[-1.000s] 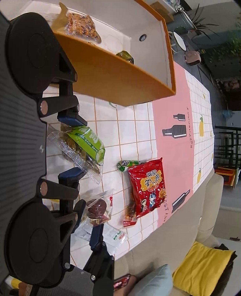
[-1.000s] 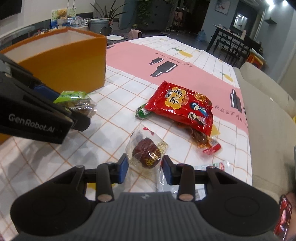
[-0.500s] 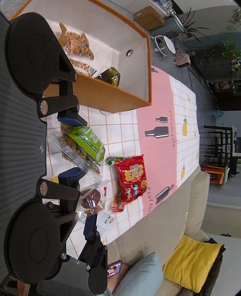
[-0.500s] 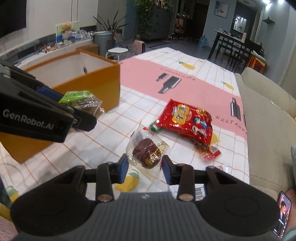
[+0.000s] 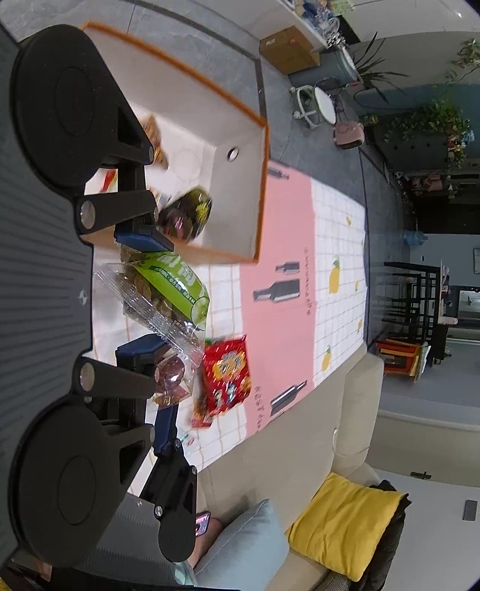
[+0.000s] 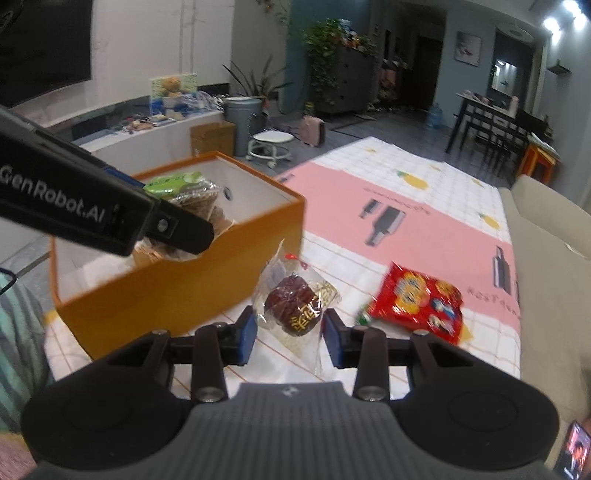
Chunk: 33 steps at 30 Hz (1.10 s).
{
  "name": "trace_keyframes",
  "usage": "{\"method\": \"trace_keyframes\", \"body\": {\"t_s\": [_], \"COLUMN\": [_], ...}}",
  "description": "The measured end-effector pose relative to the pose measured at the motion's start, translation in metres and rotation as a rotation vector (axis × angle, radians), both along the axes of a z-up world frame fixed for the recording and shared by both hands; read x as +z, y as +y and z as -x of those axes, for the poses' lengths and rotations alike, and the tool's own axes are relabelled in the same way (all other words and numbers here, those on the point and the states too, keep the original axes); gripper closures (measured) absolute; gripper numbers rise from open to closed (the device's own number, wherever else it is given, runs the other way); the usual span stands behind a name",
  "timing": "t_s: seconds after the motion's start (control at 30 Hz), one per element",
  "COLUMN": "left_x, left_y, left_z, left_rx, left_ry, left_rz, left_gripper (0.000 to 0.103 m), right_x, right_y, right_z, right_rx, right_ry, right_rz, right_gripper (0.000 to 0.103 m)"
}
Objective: Organize snacks
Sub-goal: 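Carry both packs over the box and open both grippers to drop them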
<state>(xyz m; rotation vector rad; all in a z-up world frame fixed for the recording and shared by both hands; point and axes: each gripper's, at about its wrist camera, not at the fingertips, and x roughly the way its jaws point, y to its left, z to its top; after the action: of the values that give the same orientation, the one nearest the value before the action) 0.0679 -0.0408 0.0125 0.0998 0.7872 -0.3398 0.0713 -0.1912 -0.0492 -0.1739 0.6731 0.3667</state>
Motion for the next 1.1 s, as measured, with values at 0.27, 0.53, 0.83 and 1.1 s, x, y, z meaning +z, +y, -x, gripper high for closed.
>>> {"method": "trace_keyframes", "body": {"t_s": [0.27, 0.53, 0.83, 1.1], "left_x": [0.021, 0.013, -0.025, -0.062], "left_y": [0.039, 0.054, 0.073, 0.084], "left_z": [-0.020, -0.050, -0.089, -0.113], "left_rx": [0.037, 0.034, 0.043, 0.046], "left_ry": [-0.005, 0.055, 0.191, 0.274], "left_rz": [-0.014, -0.103, -0.157, -0.185], "left_gripper": [0.050, 0.050, 0.050, 0.050], "right_x": [0.023, 0.032, 0.014, -0.007], "right_y": [0.037, 0.079, 0.115, 0.137], "right_z": [-0.017, -0.052, -0.089, -0.114], "right_rx": [0.088, 0.198, 0.294, 0.356], "right_ry": [-0.042, -0.030, 0.039, 0.064], "right_rz": [0.019, 0.107, 0.245, 0.355], "right_gripper": [0.067, 0.067, 0.067, 0.067]}}
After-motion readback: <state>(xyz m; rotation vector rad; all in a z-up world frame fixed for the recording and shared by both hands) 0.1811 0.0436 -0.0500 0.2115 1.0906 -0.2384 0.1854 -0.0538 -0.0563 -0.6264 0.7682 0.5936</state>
